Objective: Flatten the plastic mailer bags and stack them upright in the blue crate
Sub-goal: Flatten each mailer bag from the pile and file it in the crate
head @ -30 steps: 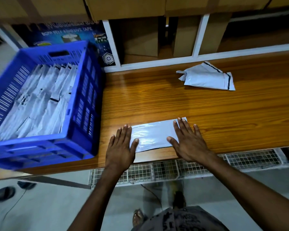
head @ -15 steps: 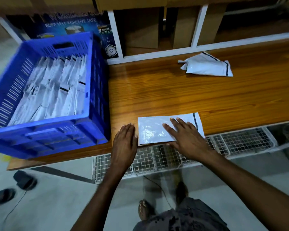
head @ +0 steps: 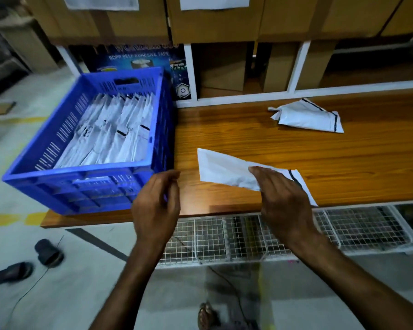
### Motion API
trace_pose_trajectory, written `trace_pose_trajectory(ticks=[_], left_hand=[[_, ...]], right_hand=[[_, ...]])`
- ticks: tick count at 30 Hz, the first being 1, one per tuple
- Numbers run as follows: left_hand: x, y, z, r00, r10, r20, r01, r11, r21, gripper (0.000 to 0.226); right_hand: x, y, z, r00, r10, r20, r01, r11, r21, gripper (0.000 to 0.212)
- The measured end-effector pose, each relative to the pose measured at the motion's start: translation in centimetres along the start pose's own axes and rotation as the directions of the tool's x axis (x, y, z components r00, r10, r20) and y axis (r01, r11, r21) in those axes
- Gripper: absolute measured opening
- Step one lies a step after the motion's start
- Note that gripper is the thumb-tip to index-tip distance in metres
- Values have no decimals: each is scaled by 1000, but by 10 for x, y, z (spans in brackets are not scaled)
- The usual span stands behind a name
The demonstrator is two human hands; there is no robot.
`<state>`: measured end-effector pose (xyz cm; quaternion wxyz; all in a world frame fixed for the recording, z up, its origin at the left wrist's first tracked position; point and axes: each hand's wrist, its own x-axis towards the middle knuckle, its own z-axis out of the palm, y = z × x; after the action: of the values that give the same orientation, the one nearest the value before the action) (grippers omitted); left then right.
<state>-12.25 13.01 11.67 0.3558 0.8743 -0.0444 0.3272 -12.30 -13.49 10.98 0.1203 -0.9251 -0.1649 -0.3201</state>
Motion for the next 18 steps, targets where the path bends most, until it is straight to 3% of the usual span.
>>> trace_pose_trajectory(ticks=[5, 9, 14, 18], left_hand=[[15, -19, -39, 992, 20, -128, -6, 993, 114, 21], [43, -48, -70, 988, 12, -155, 18, 981, 192, 20], [91, -107, -108, 998, -37, -42, 49, 946, 320, 19], [134, -161, -138, 983, -6, 186, -62, 932, 356, 13]], right_hand=[[28, -35, -1, 966, -141, -216, 142, 990, -8, 43], [57, -69, 9, 938, -221, -266, 224, 974, -18, 42], [114, -126, 22, 952, -162, -259, 188, 979, 77, 51], [170, -188, 30, 984, 46, -172, 2, 962, 273, 55]])
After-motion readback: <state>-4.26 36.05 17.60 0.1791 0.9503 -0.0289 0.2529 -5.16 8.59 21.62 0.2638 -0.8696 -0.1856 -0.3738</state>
